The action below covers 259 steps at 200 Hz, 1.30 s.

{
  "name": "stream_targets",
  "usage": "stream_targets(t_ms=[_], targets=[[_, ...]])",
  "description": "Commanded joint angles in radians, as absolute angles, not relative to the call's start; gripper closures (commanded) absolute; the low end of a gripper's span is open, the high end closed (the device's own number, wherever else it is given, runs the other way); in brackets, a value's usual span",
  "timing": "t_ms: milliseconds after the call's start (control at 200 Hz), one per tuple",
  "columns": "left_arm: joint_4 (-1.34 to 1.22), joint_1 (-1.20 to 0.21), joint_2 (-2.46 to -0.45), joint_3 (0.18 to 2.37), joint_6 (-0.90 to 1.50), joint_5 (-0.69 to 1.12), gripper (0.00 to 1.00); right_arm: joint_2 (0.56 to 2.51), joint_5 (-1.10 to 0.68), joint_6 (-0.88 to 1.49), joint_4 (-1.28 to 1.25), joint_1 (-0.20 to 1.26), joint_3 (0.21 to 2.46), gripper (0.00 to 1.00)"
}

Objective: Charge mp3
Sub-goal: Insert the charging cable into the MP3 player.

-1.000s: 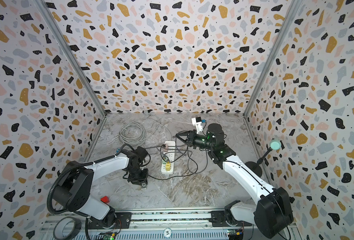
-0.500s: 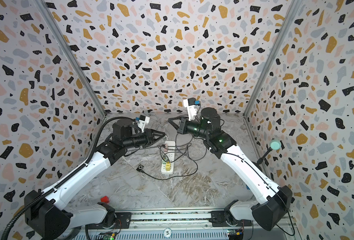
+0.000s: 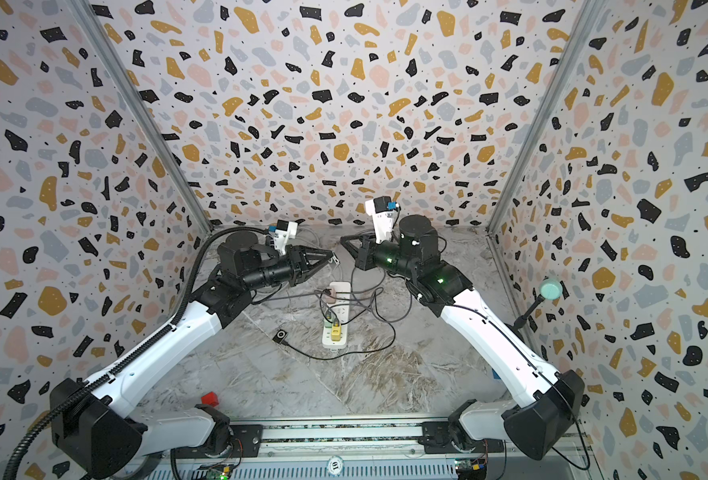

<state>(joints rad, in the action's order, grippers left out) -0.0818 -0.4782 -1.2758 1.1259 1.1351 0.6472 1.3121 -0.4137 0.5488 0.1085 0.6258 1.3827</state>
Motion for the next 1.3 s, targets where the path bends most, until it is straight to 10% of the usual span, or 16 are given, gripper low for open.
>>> stream_targets(t_ms=[0, 1291], targets=[[-0.159, -0.472, -1.266, 1.125, 1.16, 0.667, 1.0, 1.267, -0.408, 0.509, 0.124, 0.637, 1.382, 1.0], [-0.223, -0.469, -1.279, 1.108, 1.183, 0.681, 1.0, 1.245, -0.402, 0.496, 0.215, 0.675, 1.362, 1.0]])
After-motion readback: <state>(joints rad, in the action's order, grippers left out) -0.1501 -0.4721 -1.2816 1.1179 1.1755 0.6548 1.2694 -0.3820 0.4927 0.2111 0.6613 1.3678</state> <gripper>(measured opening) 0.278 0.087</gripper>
